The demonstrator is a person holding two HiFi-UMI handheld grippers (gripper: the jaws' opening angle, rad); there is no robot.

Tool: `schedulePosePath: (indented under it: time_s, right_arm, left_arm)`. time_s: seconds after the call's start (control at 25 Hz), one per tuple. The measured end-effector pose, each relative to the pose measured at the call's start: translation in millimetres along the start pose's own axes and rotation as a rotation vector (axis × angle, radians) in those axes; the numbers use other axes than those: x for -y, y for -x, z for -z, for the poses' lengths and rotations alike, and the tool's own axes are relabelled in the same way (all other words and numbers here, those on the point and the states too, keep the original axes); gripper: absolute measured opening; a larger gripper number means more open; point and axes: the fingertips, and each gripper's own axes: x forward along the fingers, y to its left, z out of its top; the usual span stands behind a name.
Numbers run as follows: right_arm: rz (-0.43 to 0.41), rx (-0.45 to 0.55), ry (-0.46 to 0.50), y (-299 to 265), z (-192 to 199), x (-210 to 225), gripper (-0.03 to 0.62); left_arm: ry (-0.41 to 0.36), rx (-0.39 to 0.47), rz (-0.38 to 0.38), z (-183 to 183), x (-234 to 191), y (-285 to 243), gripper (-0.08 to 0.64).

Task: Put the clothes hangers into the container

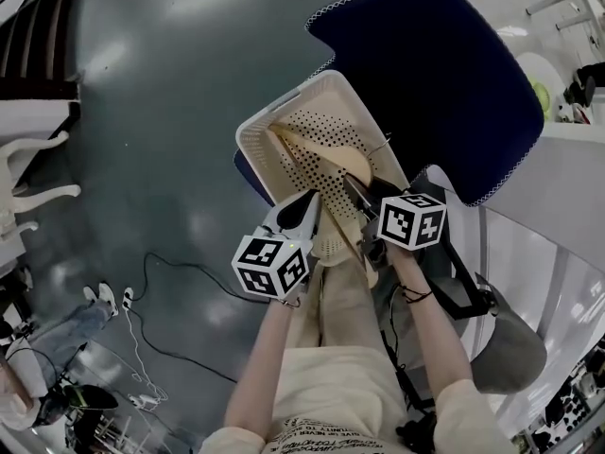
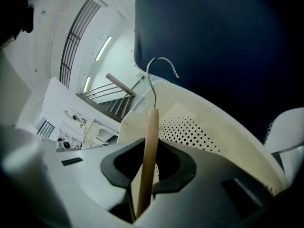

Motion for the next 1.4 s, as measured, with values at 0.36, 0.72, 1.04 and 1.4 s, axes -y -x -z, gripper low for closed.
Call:
schedulePosePath:
  time_s: [0.36, 0.72, 1.04, 1.4]
  right_arm:
    - [0.063, -0.023, -0.068, -11.6, 5.6, 17.6, 0.066]
    - [0.090, -0.056, -0.103, -14.9, 13.7, 29.6, 0.146]
    - [0.123, -0.029, -0.098, -14.7, 11.3, 34.7, 0.208]
    - [0.186, 0.016, -0.092, -4.7, 7.9, 43.1, 0.257]
  left_arm:
    - [-0.008, -0.033, 0.024, 4.6, -1.0, -6.1, 0.023]
    - [-0.016, -0.049, 0.035, 7.8, 0.0, -12.6, 0.023]
    - [-0.018, -0.057, 0.036, 9.7, -0.8, -14.1, 0.023]
    - [-0.024, -0.063, 0.035, 12.9, 2.3, -15.0, 0.023]
